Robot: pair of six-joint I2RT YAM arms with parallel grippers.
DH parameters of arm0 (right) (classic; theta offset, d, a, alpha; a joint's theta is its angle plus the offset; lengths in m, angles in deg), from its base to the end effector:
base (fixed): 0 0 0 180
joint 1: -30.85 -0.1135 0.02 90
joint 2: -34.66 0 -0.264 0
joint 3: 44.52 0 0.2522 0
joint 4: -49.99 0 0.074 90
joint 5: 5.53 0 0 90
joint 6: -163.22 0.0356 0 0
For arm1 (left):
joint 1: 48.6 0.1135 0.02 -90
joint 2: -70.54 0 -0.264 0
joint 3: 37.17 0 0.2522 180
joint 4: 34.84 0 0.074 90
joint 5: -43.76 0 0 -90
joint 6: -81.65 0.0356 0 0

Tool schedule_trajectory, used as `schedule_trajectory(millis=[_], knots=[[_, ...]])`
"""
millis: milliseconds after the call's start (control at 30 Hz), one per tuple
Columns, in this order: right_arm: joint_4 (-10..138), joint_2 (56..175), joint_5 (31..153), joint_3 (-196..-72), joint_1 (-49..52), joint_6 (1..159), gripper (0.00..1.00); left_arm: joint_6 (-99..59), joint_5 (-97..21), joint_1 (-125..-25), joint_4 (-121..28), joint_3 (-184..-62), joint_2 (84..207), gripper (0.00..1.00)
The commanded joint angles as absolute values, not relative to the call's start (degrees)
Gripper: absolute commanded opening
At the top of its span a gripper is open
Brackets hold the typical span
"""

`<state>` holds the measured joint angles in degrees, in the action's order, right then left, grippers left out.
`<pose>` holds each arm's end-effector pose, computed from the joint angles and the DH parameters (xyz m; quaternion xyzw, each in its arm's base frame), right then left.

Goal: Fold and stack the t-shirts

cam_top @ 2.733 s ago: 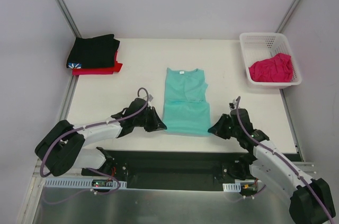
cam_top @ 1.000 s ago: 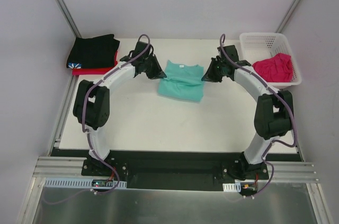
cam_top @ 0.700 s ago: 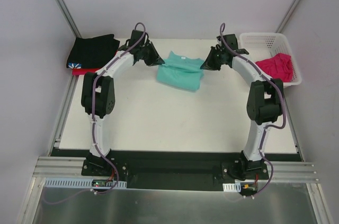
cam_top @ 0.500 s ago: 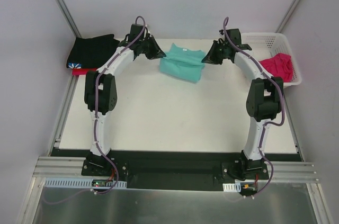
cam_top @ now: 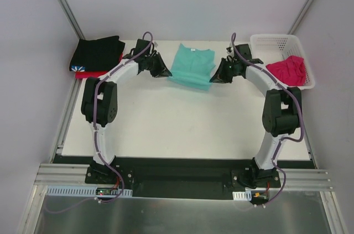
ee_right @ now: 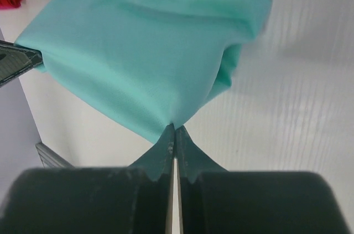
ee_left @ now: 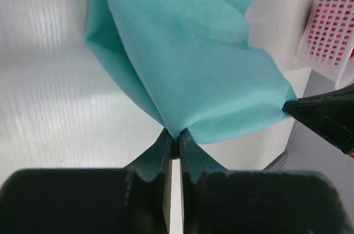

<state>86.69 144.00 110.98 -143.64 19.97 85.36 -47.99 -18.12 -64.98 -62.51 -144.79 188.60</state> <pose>0.4172 0.0964 0.2405 -0.0742 0.9063 0.2803 0.3076 0.4511 -0.1501 0.2357 -0.0717 0.8758 -0.3922 0.2721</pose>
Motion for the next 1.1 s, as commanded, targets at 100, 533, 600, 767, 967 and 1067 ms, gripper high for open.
schedule_trajectory(millis=[100,533,600,767,967,1067], knots=[[84.8,131.6,111.0,-132.0,16.0,85.5,0.01,-47.1,-21.2,-67.8,-57.3,-128.5,172.2,0.0],[86.7,112.0,104.1,-113.2,6.4,90.0,0.01,-49.9,-25.3,-71.6,-56.4,-107.8,151.7,0.0],[88.2,108.9,102.0,-110.6,6.0,90.8,0.01,-50.4,-26.0,-71.7,-56.6,-104.7,147.5,0.0],[95.4,104.1,98.5,-113.9,6.1,88.8,0.01,-50.5,-28.6,-71.7,-57.6,-103.0,141.0,0.0],[97.5,110.5,97.8,-125.2,7.1,86.1,0.01,-47.6,-31.2,-71.6,-62.6,-113.0,146.5,0.0],[98.4,116.0,98.3,-132.1,8.9,84.1,0.01,-46.0,-31.3,-71.0,-63.9,-119.5,151.5,0.0]])
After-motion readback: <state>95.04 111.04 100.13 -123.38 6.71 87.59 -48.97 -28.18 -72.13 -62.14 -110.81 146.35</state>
